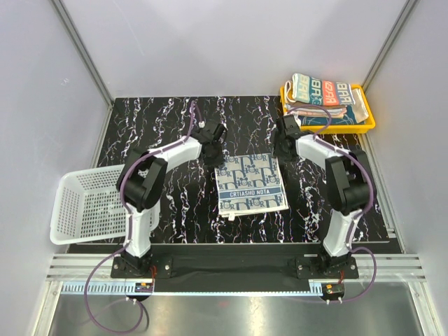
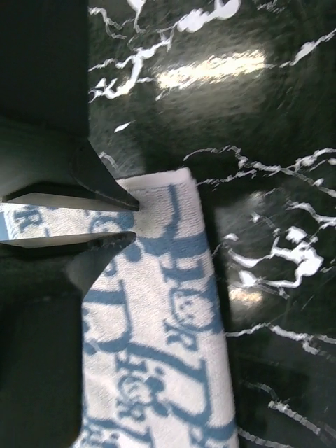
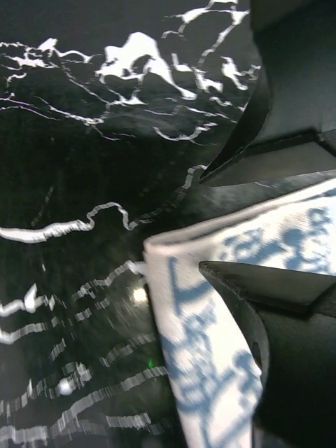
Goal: Fold and stack the towels
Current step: Fold the towel
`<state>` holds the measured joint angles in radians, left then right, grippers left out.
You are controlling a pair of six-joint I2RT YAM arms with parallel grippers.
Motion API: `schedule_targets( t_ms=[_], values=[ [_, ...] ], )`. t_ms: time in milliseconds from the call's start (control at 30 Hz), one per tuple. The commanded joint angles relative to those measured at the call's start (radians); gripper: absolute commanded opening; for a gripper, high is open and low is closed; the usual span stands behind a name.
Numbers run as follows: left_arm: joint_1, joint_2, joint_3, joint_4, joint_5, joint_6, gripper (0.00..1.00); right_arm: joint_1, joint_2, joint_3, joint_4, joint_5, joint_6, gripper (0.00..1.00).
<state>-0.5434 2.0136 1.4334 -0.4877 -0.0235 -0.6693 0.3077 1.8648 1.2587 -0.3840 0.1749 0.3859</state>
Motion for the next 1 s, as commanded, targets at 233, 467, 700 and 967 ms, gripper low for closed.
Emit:
schedule_targets(
  t_ms=[233, 467, 700, 967],
  values=[
    [0.029, 0.095, 0.169, -0.118, -0.101, 0.051, 0.27, 0.007, 0.166, 0.140, -0.013, 0.072, -0.027, 0.49],
    [0.062, 0.169, 0.260, -0.170, -0.116, 0.091, 0.30, 0.037, 0.140, 0.030, 0.034, -0.034, 0.067, 0.46],
    [0.091, 0.247, 0.387, -0.235, -0.096, 0.132, 0.31, 0.056, 0.097, -0.032, 0.074, -0.144, 0.140, 0.45],
    [0.108, 0.186, 0.342, -0.171, -0.052, 0.163, 0.37, 0.039, 0.126, 0.100, 0.025, -0.040, 0.032, 0.49]
  ],
)
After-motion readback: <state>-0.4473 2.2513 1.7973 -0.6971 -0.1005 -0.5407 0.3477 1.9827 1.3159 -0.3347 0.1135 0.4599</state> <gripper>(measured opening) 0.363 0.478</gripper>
